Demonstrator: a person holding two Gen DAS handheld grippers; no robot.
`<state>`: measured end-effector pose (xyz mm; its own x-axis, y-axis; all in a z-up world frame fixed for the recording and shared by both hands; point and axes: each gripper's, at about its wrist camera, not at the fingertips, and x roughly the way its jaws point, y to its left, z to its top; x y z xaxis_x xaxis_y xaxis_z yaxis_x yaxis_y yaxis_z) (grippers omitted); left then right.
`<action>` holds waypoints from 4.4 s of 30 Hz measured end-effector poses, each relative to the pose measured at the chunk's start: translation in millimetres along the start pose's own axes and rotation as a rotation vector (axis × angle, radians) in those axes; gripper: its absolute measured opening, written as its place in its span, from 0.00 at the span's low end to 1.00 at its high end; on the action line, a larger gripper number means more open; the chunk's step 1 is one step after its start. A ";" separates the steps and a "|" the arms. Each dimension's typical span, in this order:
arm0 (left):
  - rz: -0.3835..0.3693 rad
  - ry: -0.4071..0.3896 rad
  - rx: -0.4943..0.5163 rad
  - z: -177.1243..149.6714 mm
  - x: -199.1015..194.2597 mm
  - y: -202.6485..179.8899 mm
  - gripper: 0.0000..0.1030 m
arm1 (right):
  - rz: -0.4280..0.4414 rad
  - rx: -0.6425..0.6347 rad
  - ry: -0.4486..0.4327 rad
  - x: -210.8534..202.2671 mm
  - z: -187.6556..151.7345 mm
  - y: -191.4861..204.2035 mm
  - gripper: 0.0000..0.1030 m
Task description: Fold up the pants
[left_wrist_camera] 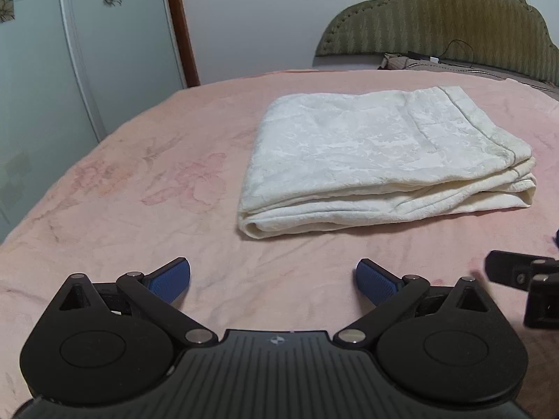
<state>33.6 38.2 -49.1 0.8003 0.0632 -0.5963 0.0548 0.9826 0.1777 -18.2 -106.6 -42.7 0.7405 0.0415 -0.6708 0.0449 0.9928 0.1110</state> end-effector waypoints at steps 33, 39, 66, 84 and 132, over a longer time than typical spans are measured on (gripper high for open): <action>-0.036 0.039 -0.126 -5.7 3.1 17.9 1.00 | -0.022 -0.067 -0.028 6.2 -12.1 -4.9 1.00; -0.037 0.039 -0.128 -5.8 2.9 17.8 1.00 | -0.016 -0.058 -0.030 5.9 -12.0 -5.5 1.00; -0.039 0.040 -0.130 -5.5 3.7 17.2 1.00 | 0.002 -0.034 -0.037 4.5 -11.7 -7.6 1.00; -0.038 0.041 -0.130 -5.8 3.8 16.0 1.00 | 0.012 -0.021 -0.041 2.9 -11.9 -9.7 1.00; -0.032 0.043 -0.135 -5.6 3.3 14.9 1.00 | 0.002 -0.033 -0.037 3.6 -11.9 -8.2 1.00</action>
<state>33.7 54.1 -52.9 0.7732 0.0359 -0.6332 -0.0031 0.9986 0.0528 -23.9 -113.3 -54.8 0.7647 0.0399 -0.6432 0.0220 0.9959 0.0879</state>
